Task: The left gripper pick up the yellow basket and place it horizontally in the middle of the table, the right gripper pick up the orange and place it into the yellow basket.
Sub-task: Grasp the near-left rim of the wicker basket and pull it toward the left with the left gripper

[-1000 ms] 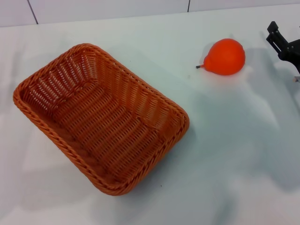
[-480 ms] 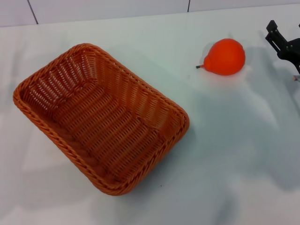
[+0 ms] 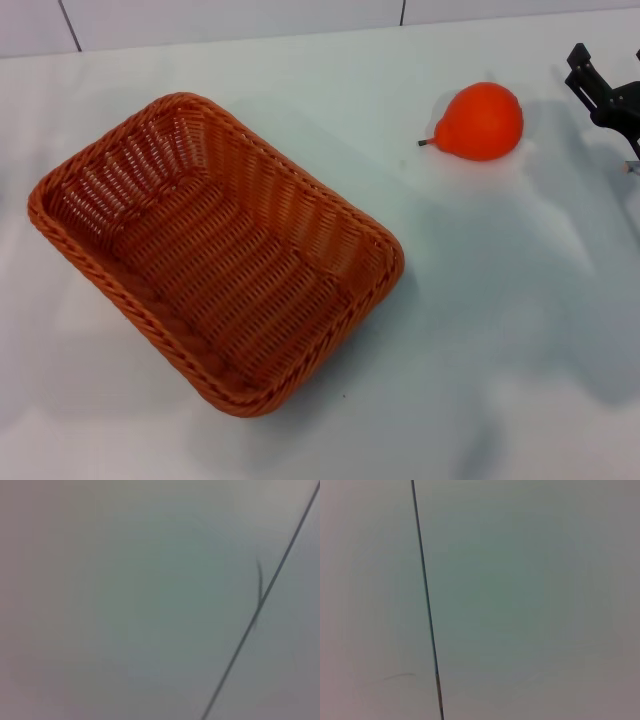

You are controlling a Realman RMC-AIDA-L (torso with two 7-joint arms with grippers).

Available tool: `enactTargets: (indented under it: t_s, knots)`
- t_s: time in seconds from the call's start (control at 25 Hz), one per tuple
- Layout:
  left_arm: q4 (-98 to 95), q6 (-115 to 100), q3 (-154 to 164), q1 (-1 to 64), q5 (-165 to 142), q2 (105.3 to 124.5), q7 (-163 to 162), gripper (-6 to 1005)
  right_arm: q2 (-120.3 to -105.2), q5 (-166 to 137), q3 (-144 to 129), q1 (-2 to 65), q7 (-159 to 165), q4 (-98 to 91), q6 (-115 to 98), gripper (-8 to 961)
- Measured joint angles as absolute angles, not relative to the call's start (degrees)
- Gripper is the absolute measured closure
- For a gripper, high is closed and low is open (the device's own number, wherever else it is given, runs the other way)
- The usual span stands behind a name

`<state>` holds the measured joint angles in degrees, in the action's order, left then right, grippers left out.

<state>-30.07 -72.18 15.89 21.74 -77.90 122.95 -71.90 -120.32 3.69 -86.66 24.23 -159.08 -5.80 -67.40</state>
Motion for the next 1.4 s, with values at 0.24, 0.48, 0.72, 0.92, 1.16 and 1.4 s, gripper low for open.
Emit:
enactTargets:
  t_s: [0.24, 0.48, 0.72, 0.92, 1.16, 1.4]
  knots:
    - [-37.62, -72.51, 31.07, 24.01, -84.03, 117.01, -93.02, 107, -120.32, 3.69, -86.76, 24.29, -159.08, -5.77, -67.43, 7]
    - [-38.76, -76.67, 40.15, 34.05, -104.33, 109.0, -112.15, 107, -120.41, 3.62, -87.14, 24.47, -159.01, -5.77, -67.5, 6]
    - [-40.6, -78.06, 42.69, 41.3, -119.71, 107.92, -117.35, 108, -120.49, 3.6, -88.2, 24.39, -158.85, -5.9, -67.57, 7]
    - [-41.24, -79.36, 46.46, 45.81, -132.27, 107.96, -119.72, 108, -120.5, 3.6, -88.24, 24.08, -157.73, -5.83, -67.76, 6]
    - [-44.75, -78.52, 48.73, 46.83, -142.6, 110.71, -121.23, 109, -120.5, 3.6, -88.55, 23.79, -157.56, -5.8, -68.14, 7]
    - [-47.57, -76.08, 48.68, 46.49, -149.36, 113.64, -121.29, 109, -120.5, 3.6, -89.73, 23.62, -157.55, -5.8, -68.53, 7]
